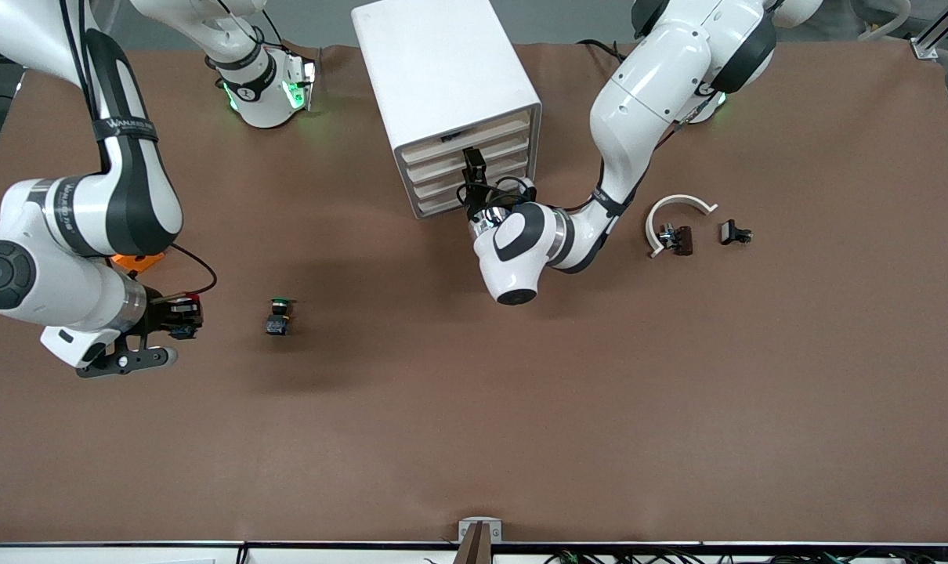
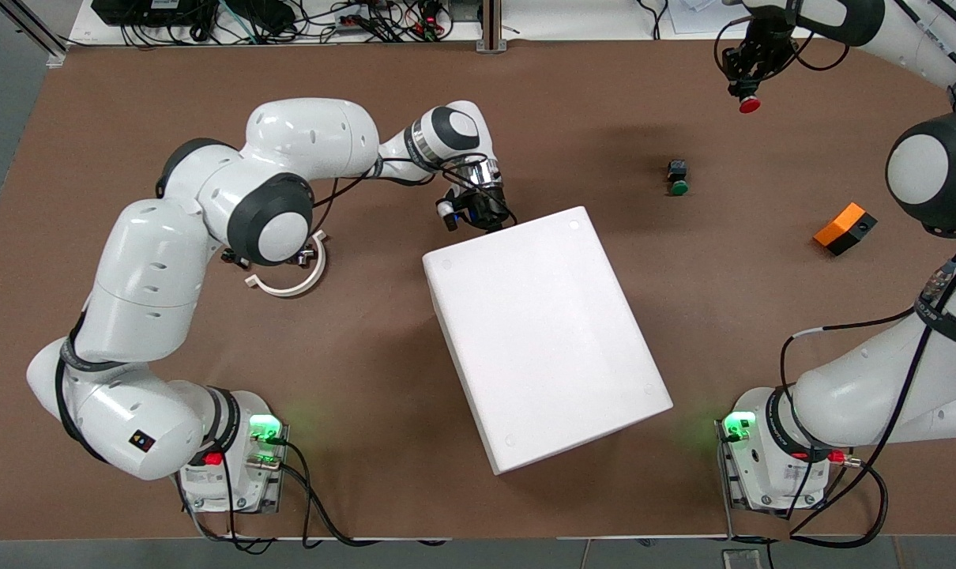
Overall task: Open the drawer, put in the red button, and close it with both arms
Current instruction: 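Pull the top drawer open with the left gripper while the right gripper lifts the button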
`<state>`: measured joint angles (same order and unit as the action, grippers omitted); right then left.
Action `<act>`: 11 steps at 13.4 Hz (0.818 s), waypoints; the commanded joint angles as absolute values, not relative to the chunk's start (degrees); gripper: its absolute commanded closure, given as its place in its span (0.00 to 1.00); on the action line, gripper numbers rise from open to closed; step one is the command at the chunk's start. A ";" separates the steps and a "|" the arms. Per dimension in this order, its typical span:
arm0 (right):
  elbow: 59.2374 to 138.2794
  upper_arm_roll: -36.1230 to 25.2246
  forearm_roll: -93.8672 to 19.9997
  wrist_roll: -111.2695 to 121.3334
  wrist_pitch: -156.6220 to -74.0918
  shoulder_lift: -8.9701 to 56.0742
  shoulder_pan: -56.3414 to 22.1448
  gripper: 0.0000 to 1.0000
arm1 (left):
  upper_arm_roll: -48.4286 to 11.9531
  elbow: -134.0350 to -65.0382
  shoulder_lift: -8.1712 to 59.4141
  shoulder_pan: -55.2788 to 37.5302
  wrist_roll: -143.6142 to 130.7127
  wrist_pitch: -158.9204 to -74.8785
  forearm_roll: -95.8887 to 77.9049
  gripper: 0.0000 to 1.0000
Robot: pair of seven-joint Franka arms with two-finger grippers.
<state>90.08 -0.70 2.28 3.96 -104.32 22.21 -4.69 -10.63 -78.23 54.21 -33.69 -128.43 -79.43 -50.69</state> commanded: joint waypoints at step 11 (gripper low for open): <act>86.22 -0.70 1.41 -12.92 -92.20 16.52 -12.65 0.76 | -9.23 -77.61 53.09 -29.45 -132.89 -77.17 -50.98 1.00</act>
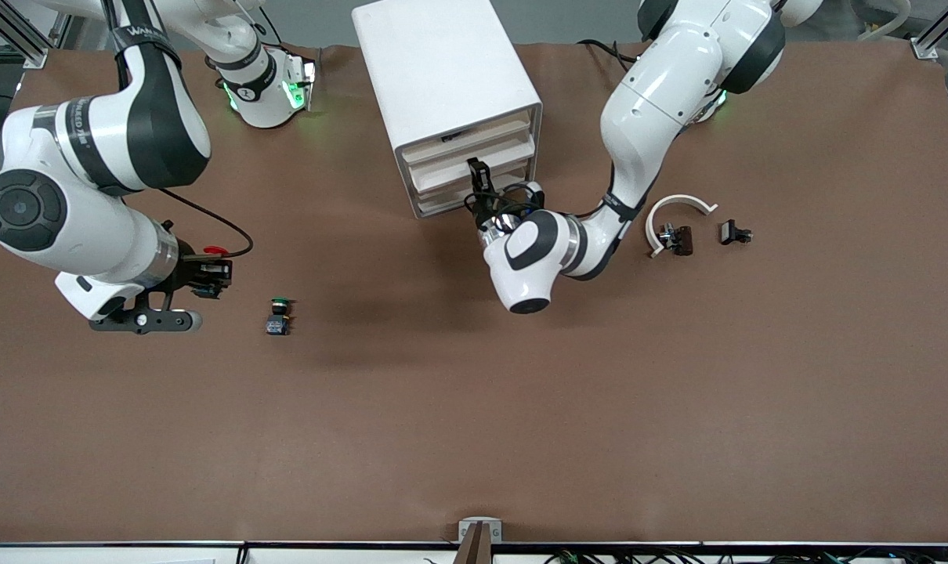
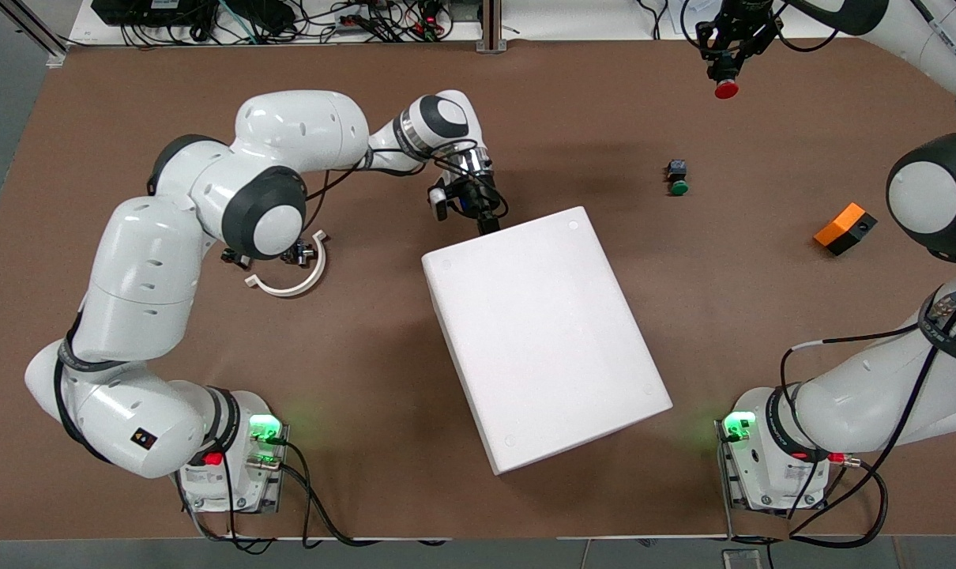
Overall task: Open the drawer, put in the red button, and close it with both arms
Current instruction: 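Pull the top drawer open with the left gripper while the right gripper lifts the button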
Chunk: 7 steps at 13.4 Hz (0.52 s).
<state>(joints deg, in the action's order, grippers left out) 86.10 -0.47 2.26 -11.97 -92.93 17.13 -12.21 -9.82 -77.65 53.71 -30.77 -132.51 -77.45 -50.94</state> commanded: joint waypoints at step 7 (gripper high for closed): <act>86.22 -0.62 1.32 -18.17 -90.36 15.65 -15.37 0.76 | -5.80 -76.38 53.17 -27.60 -132.45 -77.43 -51.15 1.00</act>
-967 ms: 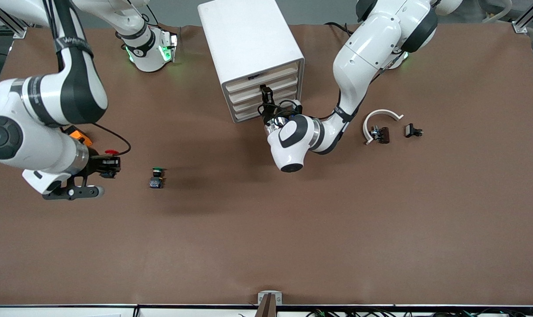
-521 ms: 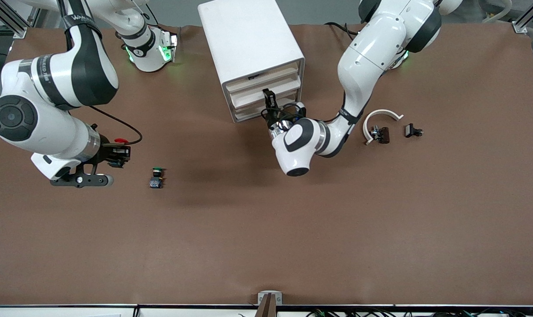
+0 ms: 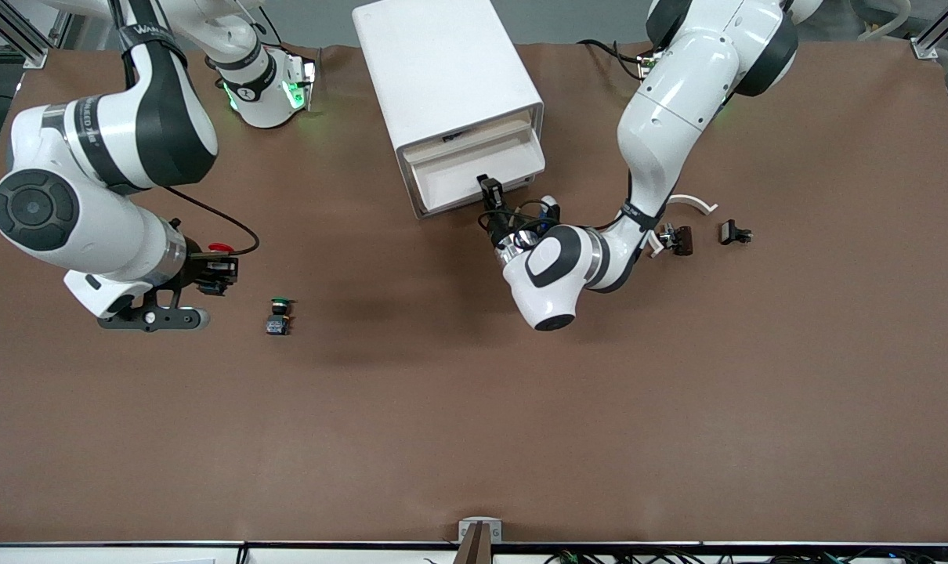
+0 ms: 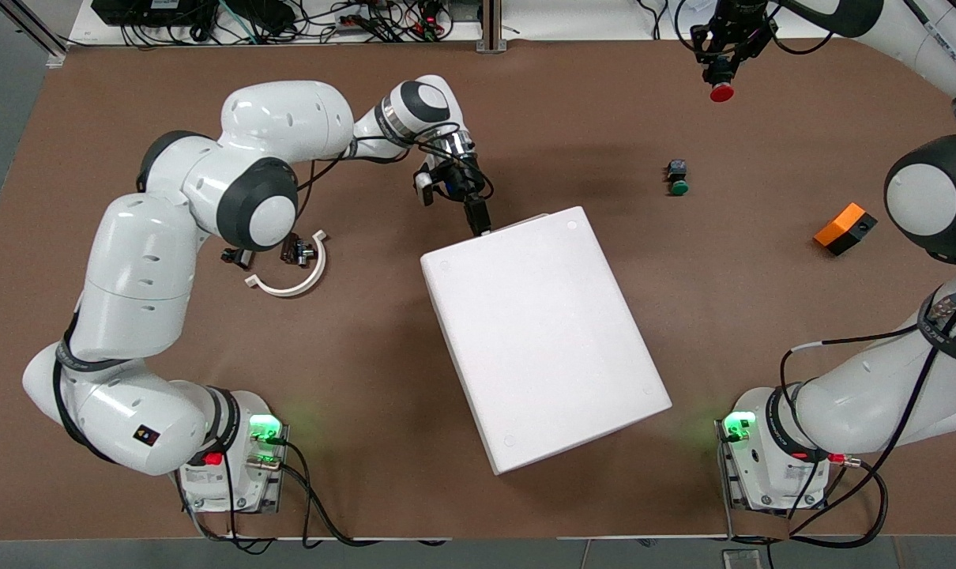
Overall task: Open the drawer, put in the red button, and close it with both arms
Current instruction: 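Carry the red button over the drawer while the left gripper releases the drawer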
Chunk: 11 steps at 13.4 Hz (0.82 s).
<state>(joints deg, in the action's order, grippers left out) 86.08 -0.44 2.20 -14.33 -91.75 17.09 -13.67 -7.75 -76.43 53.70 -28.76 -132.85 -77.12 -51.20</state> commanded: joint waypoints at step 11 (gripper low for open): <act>86.13 -0.79 -3.14 -57.97 -91.31 14.85 -36.90 0.77 | -5.89 -75.50 53.44 -25.58 -130.00 -82.44 -51.33 0.61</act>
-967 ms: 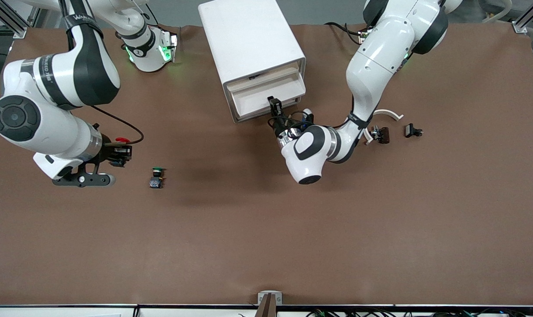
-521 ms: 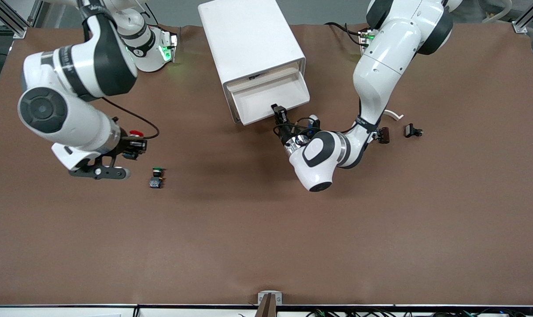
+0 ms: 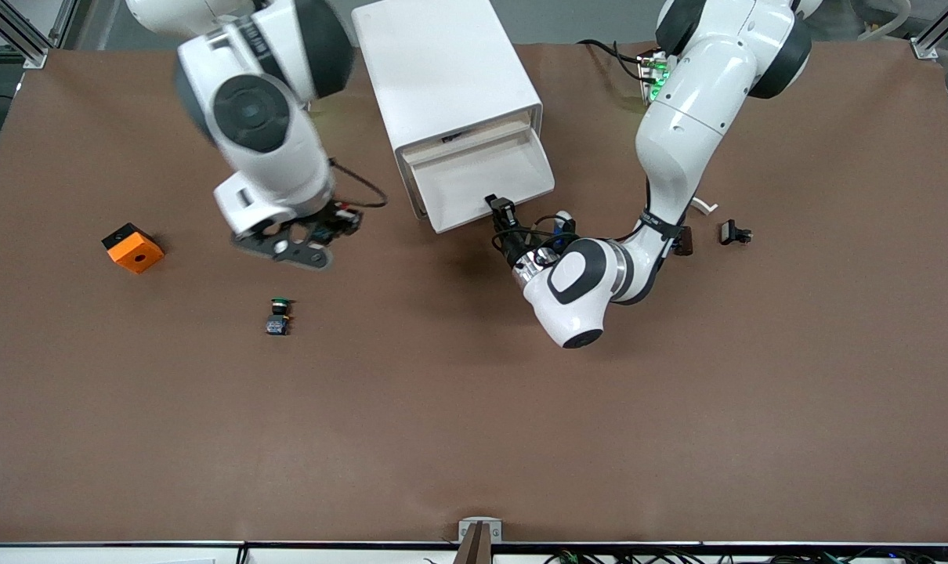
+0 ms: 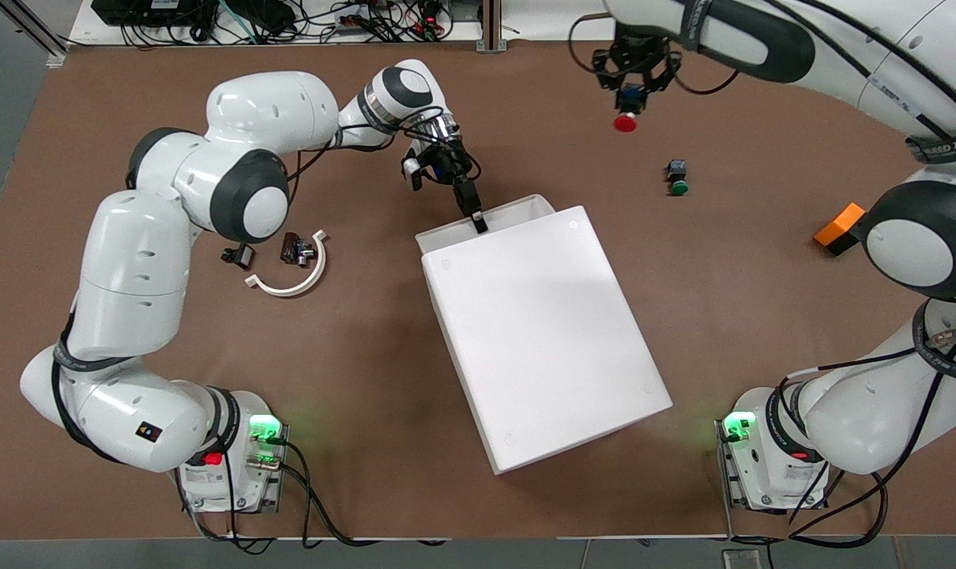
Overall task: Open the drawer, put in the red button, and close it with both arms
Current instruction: 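Carry the red button over the drawer while the left gripper releases the drawer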
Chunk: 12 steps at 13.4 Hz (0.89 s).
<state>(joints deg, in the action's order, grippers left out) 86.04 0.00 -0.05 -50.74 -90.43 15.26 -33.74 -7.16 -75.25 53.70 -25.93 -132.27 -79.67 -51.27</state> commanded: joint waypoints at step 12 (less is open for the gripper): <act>87.27 -0.70 -11.42 -88.50 -103.27 20.39 -44.56 0.78 | -3.09 -71.63 51.25 -20.83 -126.75 -82.35 -50.45 0.00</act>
<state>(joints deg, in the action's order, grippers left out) 86.86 -0.02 -9.14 -86.50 -102.89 19.78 -44.06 -4.80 -71.33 53.23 -21.45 -129.07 -82.48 -51.25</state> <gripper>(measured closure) 0.586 0.018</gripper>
